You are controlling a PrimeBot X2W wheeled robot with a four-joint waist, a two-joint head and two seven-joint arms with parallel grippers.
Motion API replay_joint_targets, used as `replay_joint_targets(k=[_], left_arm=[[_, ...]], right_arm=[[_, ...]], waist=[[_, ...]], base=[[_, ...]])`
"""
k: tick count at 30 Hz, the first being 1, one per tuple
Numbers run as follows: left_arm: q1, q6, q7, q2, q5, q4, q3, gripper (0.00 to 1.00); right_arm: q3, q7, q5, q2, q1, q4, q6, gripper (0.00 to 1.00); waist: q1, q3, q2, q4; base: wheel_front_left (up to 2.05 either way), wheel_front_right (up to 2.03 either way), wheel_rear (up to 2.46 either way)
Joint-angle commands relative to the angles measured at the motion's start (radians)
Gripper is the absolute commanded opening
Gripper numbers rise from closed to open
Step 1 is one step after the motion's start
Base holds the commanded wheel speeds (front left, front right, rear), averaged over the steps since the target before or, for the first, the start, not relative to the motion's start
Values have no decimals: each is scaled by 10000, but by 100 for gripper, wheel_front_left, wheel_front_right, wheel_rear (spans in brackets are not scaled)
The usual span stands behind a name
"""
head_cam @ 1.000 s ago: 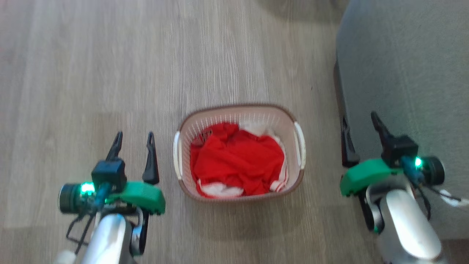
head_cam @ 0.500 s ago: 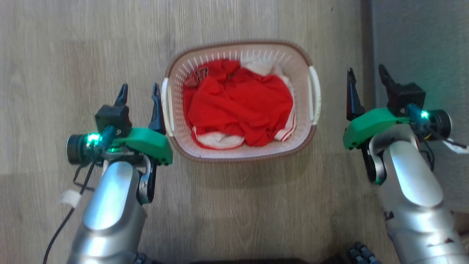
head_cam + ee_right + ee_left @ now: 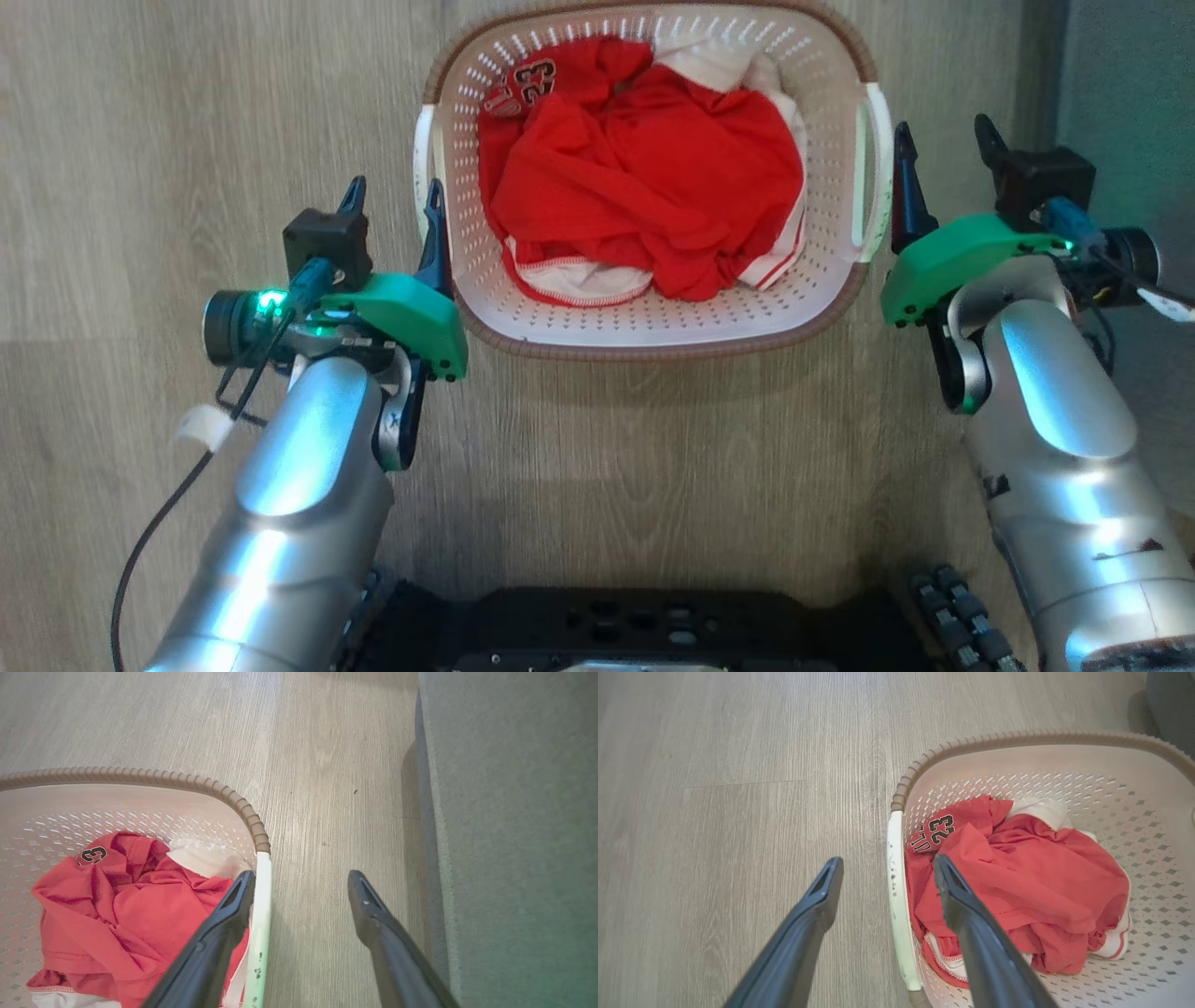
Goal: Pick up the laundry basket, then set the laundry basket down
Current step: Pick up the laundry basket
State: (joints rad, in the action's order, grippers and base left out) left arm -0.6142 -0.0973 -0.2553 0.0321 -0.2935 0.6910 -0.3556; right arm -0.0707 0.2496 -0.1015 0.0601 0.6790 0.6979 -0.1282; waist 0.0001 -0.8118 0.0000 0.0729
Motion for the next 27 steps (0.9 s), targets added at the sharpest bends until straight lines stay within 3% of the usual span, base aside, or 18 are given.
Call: replay_joint_targets(k=[1,15,27], left_arm=[[28,-25,-65,182,-66,-59,136,100],[-1436,111,-65,181,-427,1603,-910,100],[-2269,36,-65,181,-1067,2764,-1883,100]], right_arm=[[-237,122,-75,-95,-152,-101,-25,100],[-861,122,-431,-98,468,546,-25,100],[-1312,122,-702,-98,924,1216,-25,100]], waist=[[-1,-265,0,51],[-1,-1326,0,64],[-1,-1601,0,75]], base=[[0,0,0],[0,0,0],[0,0,0]])
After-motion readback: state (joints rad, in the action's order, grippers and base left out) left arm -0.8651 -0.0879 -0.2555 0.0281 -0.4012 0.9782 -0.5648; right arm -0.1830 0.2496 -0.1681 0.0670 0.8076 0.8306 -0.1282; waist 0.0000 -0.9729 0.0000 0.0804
